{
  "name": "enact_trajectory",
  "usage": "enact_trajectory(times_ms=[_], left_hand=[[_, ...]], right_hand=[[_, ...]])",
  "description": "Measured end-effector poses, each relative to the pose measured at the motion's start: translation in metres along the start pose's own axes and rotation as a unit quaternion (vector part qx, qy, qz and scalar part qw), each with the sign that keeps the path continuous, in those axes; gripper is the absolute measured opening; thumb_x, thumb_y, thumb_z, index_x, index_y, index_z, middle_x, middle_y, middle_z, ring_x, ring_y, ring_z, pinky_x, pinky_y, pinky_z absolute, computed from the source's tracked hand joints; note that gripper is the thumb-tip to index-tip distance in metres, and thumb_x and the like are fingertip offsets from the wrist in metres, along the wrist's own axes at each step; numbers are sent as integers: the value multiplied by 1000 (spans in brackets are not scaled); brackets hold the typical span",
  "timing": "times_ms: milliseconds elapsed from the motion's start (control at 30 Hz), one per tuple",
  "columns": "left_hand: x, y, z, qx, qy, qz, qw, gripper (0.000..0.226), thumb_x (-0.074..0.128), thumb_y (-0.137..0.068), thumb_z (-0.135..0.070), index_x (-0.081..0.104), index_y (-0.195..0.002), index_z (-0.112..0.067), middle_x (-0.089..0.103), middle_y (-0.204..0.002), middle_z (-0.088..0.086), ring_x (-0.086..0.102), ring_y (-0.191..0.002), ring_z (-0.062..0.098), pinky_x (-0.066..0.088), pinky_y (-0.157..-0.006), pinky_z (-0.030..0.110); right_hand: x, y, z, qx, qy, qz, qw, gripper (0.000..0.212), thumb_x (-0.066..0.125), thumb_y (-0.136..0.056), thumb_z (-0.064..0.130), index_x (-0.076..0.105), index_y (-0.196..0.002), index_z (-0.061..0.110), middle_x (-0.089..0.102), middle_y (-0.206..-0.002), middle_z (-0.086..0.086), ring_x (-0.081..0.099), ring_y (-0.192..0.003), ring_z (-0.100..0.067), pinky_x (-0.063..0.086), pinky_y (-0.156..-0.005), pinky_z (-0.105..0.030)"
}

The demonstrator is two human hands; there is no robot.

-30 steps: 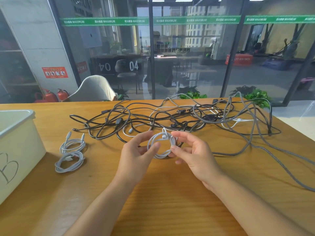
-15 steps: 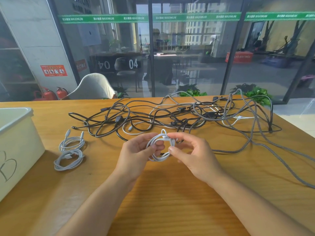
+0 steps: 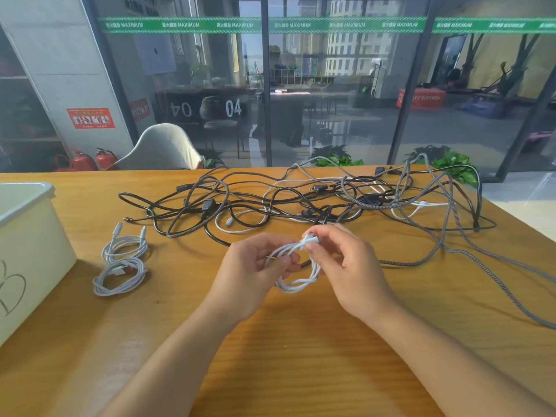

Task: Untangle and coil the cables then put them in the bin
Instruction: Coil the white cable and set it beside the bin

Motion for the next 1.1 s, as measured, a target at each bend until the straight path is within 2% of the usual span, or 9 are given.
enact_trajectory(times_ms=[100,233,400,533,633,833,900,1000,1100], left_hand=[[-2,1,-1,9,-29,13,999,16,69,-96,-2,74,-107,-12,80,-93,4,78,-91,20,61,-88,40],[-3,0,-1,21,-80,22,996,13,71,-96,-9,77,-104,-18,79,-86,1,76,-82,18,62,-82,40],[0,0,4,15,-104,18,994,6,74,-95,-28,78,-98,-24,79,-85,-1,77,-78,19,62,-76,43],[2,-1,4,10,-114,-6,993,11,70,-99,-26,78,-94,-20,78,-82,-3,77,-72,15,63,-72,42],[3,0,3,3,-105,-22,994,16,63,-103,-24,77,-96,-22,78,-82,-5,76,-71,15,64,-74,42],[2,-1,3,-4,-81,-26,996,9,68,-100,-19,76,-96,-18,79,-82,-4,77,-69,17,63,-69,36],[1,-1,4,-6,-77,-22,997,7,70,-98,-19,76,-97,-17,79,-82,-4,77,-69,18,62,-68,35],[0,0,3,-2,-70,-11,997,6,71,-98,-19,76,-98,-18,79,-84,-3,77,-71,18,61,-67,33],[2,0,2,15,-92,0,996,8,70,-98,-15,76,-98,-21,79,-86,-5,76,-73,15,63,-71,36]], right_hand=[[9,3,-6,75,-40,9,996,16,61,-104,33,70,-111,22,69,-89,9,63,-79,-10,51,-72,-32],[17,7,-4,141,-162,49,975,22,55,-108,33,70,-98,20,62,-79,-3,58,-74,-21,54,-75,-49],[12,3,-1,174,-195,72,963,19,65,-100,32,76,-99,17,69,-85,-4,62,-77,-14,55,-69,-30],[13,2,-2,178,-211,91,957,30,70,-90,38,76,-103,12,73,-95,-17,66,-81,-15,55,-69,-26],[13,2,0,191,-234,81,950,23,69,-94,28,74,-105,9,69,-86,-6,64,-77,-10,54,-63,-22],[14,3,1,180,-216,90,955,10,74,-94,23,73,-101,15,67,-100,-21,72,-98,-35,56,-66,-27],[14,4,4,175,-204,89,959,7,78,-91,22,74,-97,19,62,-96,-20,71,-100,-39,55,-64,-24],[13,4,6,157,-194,83,965,2,76,-93,18,74,-93,19,65,-97,-26,70,-85,-25,52,-61,-22],[12,3,5,153,-187,49,969,8,65,-102,18,70,-96,16,68,-87,-9,63,-74,-16,53,-63,-27]])
Point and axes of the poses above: each hand's wrist, its own y-axis away from the middle knuckle, its own x-axis out of the palm, z = x × y, the point moved 3 cm from there along -y, towards the middle knuckle
